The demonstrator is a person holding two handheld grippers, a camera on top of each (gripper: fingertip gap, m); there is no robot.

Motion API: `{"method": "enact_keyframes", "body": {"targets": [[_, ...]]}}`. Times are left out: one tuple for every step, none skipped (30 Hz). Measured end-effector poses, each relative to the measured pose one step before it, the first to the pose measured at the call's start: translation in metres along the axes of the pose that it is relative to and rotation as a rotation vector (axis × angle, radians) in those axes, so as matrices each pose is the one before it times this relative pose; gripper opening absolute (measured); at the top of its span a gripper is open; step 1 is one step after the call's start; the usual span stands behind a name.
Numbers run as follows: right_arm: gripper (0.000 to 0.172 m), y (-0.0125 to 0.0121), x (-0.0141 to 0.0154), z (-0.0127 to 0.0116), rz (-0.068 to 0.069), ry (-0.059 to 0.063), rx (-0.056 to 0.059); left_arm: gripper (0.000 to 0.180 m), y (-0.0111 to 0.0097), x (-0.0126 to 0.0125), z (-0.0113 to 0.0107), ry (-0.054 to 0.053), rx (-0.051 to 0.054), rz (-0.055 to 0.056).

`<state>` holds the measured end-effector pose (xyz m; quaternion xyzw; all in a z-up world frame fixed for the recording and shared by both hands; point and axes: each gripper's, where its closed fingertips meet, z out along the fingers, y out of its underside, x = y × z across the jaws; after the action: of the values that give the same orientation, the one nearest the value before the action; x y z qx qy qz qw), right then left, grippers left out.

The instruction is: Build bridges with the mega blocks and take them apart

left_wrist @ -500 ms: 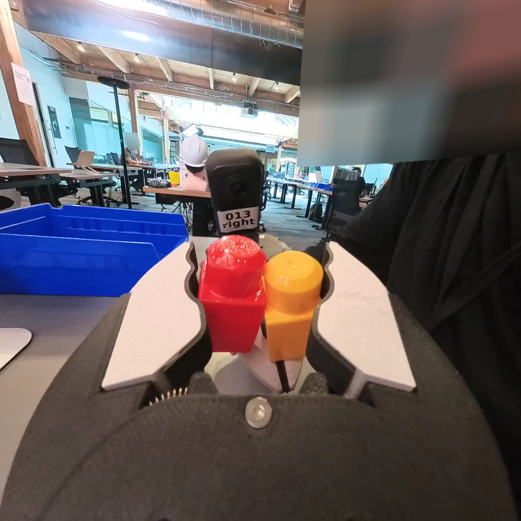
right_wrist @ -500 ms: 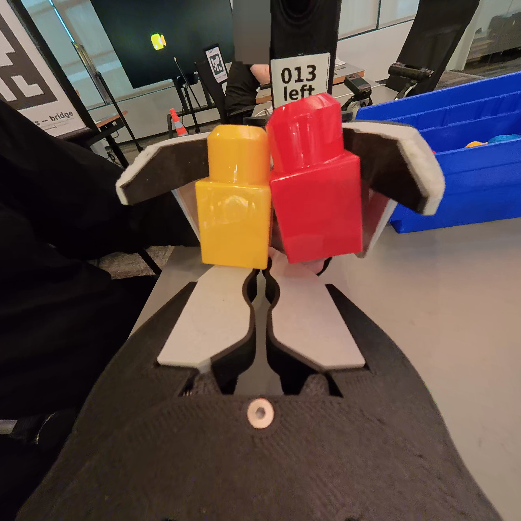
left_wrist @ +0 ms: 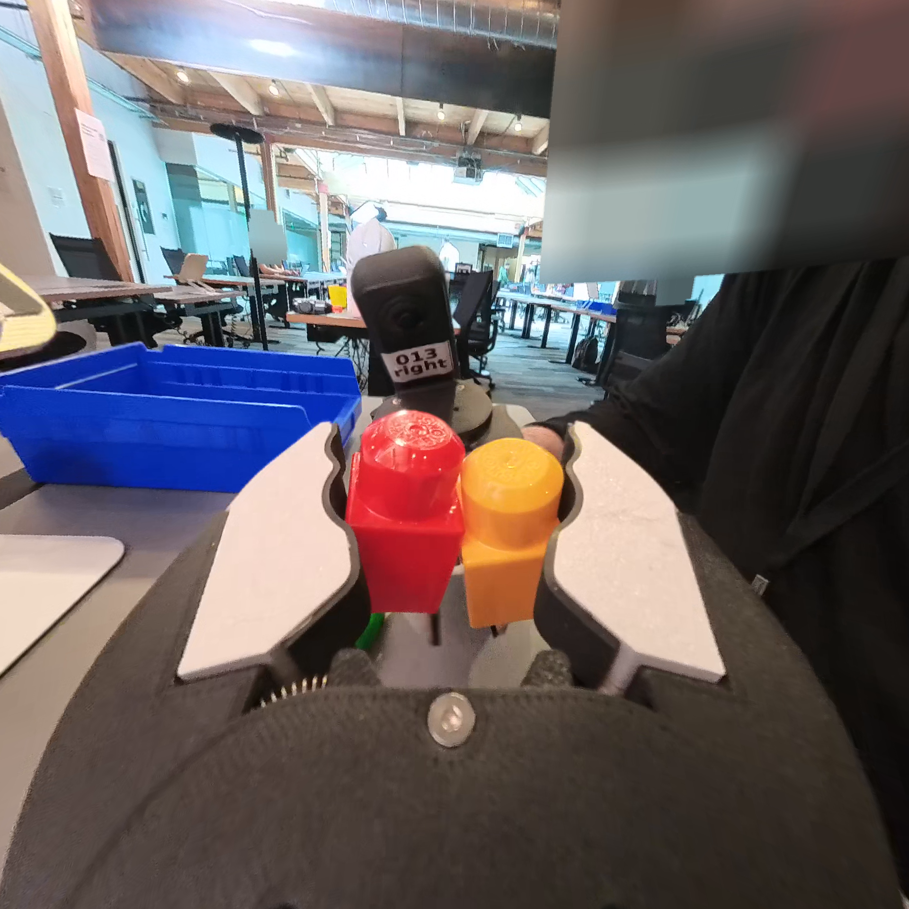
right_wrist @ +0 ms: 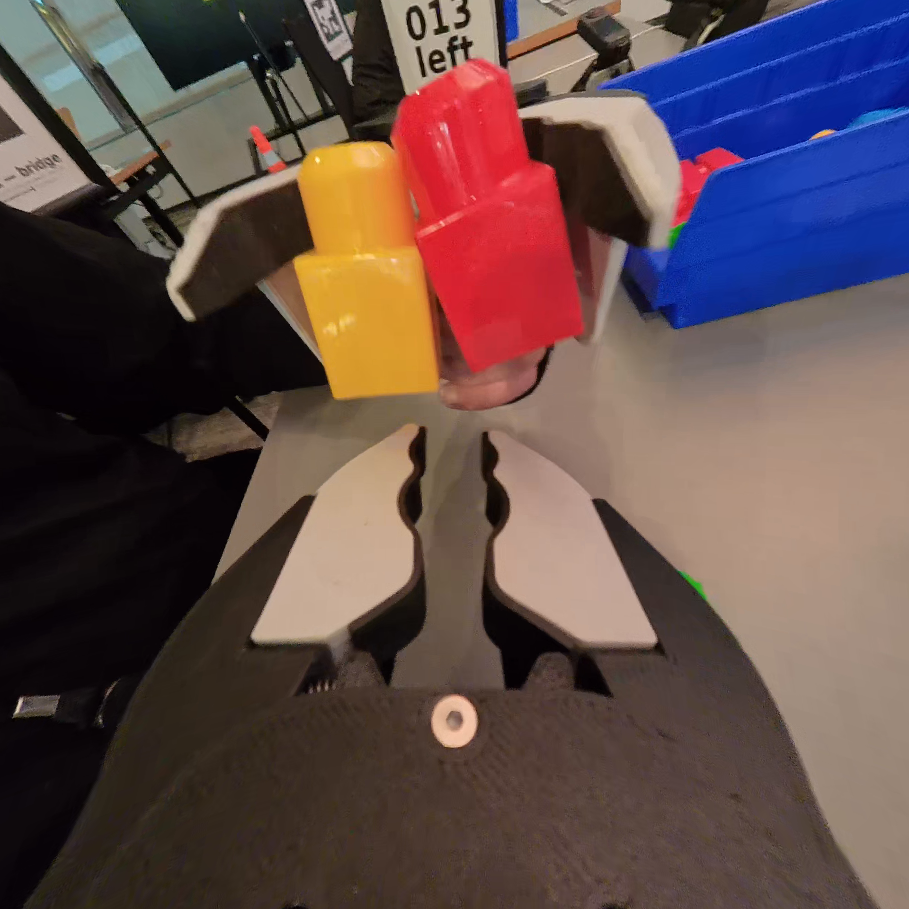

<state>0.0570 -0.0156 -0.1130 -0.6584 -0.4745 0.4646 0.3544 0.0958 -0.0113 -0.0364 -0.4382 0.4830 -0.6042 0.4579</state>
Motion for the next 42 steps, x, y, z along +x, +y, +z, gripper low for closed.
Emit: {"method": "enact_keyframes", "body": {"targets": [[0.032,-0.00236,0.00318,-0.00341,-0.0064,0.0212,0.0095,0.084,-0.00325,-0.00019,-0.00189,0.0010,0.0148,-0.0045],[0.041,-0.00343,0.00111,-0.00340,-0.0092,0.0084,0.0130,0.084,-0.00228,-0.00055,-0.00140,-0.0031,0.0107,0.0006],[0.057,-0.00379,0.00060,-0.00271,-0.0095,0.0076,0.0118,0.084,-0.00133,-0.00020,-0.00067,-0.0004,0.0062,-0.0013],[0.071,-0.00403,0.00133,-0.00215,-0.0149,0.0176,0.0152,0.084,-0.00043,0.00027,-0.00028,0.0016,0.0033,-0.0011],[0.083,-0.00353,0.00009,-0.00119,-0.0265,0.0140,0.0155,0.084,0.00032,0.00009,0.00045,0.0007,-0.0003,-0.0002],[0.095,-0.00287,-0.00020,0.00016,-0.0321,0.0168,0.0095,0.084,0.00094,0.00056,0.00102,0.0029,-0.0022,0.0004],[0.105,-0.00280,0.00020,0.00106,-0.0328,0.0232,0.0113,0.084,0.00148,0.00162,0.00169,0.0090,-0.0064,-0.0002],[0.105,-0.00201,-0.00061,0.00147,-0.0289,0.0160,0.0070,0.084,0.00155,0.00152,0.00203,0.0066,-0.0071,0.0013],[0.106,-0.00209,-0.00041,0.00139,-0.0191,0.0155,0.0079,0.084,0.00232,0.00105,0.00244,0.0038,-0.0107,0.0017],[0.108,-0.00191,-0.00051,0.00143,-0.0100,0.0105,0.0097,0.084,0.00289,0.00136,0.00262,0.0073,-0.0129,0.0005],[0.107,0.00043,-0.00155,0.00198,-0.0005,-0.0037,-0.0049,0.084,0.00220,0.00141,0.00265,0.0077,-0.0061,-0.0017],[0.105,0.00085,-0.00261,0.00168,-0.0024,-0.0114,-0.0052,0.084,0.00186,0.00135,0.00239,0.0094,-0.0038,-0.0054],[0.101,-0.00034,-0.00291,0.00072,-0.0094,-0.0100,0.0054,0.084,0.00070,0.00038,0.00123,0.0059,0.0021,-0.0087],[0.100,-0.00053,-0.00100,-0.00002,-0.0072,0.0027,0.0047,0.084,-0.00035,-0.00030,-0.00008,0.0013,0.0085,-0.0028],[0.100,-0.00027,0.00003,-0.00028,-0.0039,0.0048,0.0006,0.084,-0.00030,0.00004,-0.00008,0.0018,0.0054,-0.0024],[0.100,0.00004,-0.00001,-0.00019,-0.0010,-0.0009,0.0001,0.084,0.00008,0.00002,0.00023,0.0005,0.0004,0.0011],[0.100,0.00062,0.00018,-0.00026,0.0023,-0.0032,-0.0024,0.084,0.00072,-0.00009,0.00016,0.0004,-0.0036,-0.0014],[0.099,-0.00011,0.00013,-0.00025,0.0008,-0.0008,0.0023,0.084,-0.00060,0.00003,-0.00007,0.0047,0.0078,-0.0051],[0.098,-0.00090,-0.00026,-0.00066,0.0010,-0.0040,0.0084,0.084,-0.00191,0.00087,-0.00041,0.0103,0.0165,-0.0075],[0.097,-0.00053,-0.00014,-0.00102,0.0024,-0.0077,0.0037,0.084,-0.00110,0.00077,-0.00022,0.0103,0.0099,-0.0096],[0.096,-0.00044,0.00012,-0.00088,0.0033,-0.0062,0.0015,0.084,-0.00080,0.00022,0.00009,0.0051,0.0064,-0.0057],[0.096,-0.00083,-0.00022,-0.00071,0.0004,-0.0037,0.0067,0.084,-0.00158,0.00047,-0.00009,0.0057,0.0117,-0.0043],[0.096,-0.00061,-0.00006,-0.00032,0.0012,-0.0003,0.0032,0.084,-0.00096,0.00027,-0.00009,0.0047,0.0079,-0.0047],[0.094,-0.00022,-0.00011,-0.00047,-0.0046,0.0005,-0.0023,0.084,-0.00092,0.00097,-0.00020,0.0064,0.0081,-0.0021],[0.093,-0.00027,0.00029,-0.00071,-0.0084,0.0039,-0.0040,0.084,-0.00103,-0.00014,0.00039,-0.0043,0.0087,-0.0008],[0.093,-0.00068,0.00007,-0.00041,-0.0044,0.0043,-0.0001,0.084,-0.00110,0.00038,0.00050,-0.0023,0.0070,0.0030],[0.093,-0.00105,-0.00036,-0.00025,-0.0006,0.0024,0.0063,0.084,-0.00141,0.00039,0.00007,0.0007,0.0071,0.0004],[0.092,-0.00035,0.00056,-0.00010,0.0041,0.0039,0.0022,0.084,-0.00032,-0.00027,-0.00009,-0.0022,0.0007,0.0009],[0.088,0.00064,0.00198,-0.00025,0.0055,0.0113,-0.0045,0.085,-0.00025,-0.00179,-0.00090,-0.0122,0.0017,0.0053],[0.087,0.00018,0.00109,-0.00027,0.0048,0.0061,-0.0013,0.085,-0.00029,-0.00145,-0.00117,-0.0075,0.0026,0.0041],[0.087,-0.00003,-0.00004,0.00007,0.0067,-0.0008,0.0017,0.085,0.00003,0.00002,-0.00059,0.0011,-0.0006,0.0007],[0.086,-0.00029,0.00005,-0.00006,0.0000,0.0031,0.0028,0.085,-0.00024,0.00023,0.00000,0.0017,0.0009,0.0003],[0.086,0.00004,0.00056,0.00007,-0.0069,0.0093,-0.0001,0.085,-0.00031,-0.00043,0.00026,-0.0050,0.0009,0.0041],[0.086,0.00017,0.00032,0.00013,-0.0045,0.0069,-0.0023,0.085,-0.00006,-0.00027,0.00035,-0.0037,0.0006,0.0019],[0.085,-0.00049,0.00006,-0.00035,0.0006,0.0034,0.0015,0.085,-0.00083,0.00013,-0.00002,0.0001,0.0070,-0.0001],[0.084,-0.00075,0.00060,-0.00035,0.0025,0.0065,0.0046,0.086,-0.00118,-0.00053,-0.00017,-0.0051,0.0079,0.0025],[0.082,-0.00042,0.00066,-0.00042,0.0025,0.0045,0.0035,0.087,-0.00044,0.00022,0.00018,-0.0002,0.0022,0.0013],[0.081,-0.00037,0.00018,-0.00074,-0.0035,0.0005,0.0011,0.087,-0.00047,0.00022,0.00025,0.0019,0.0042,-0.0010],[0.081,0.00002,0.00050,-0.00043,-0.0019,0.0031,-0.0012,0.087,-0.00004,-0.00066,0.00027,-0.0036,0.0005,-0.0012],[0.081,-0.00010,0.00055,0.00005,0.0022,0.0043,0.0025,0.087,-0.00040,-0.00072,-0.00006,-0.0019,0.0006,-0.0025],[0.081,-0.00007,0.00026,0.00028,0.0018,0.0022,0.0027,0.087,-0.00008,-0.00019,-0.00037,0.0005,-0.0003,0.0007],[0.080,0.00017,-0.00001,0.00005,-0.0016,-0.0001,-0.0006,0.087,0.00027,0.00014,-0.00009,0.0009,-0.0018,0.0023]]}}
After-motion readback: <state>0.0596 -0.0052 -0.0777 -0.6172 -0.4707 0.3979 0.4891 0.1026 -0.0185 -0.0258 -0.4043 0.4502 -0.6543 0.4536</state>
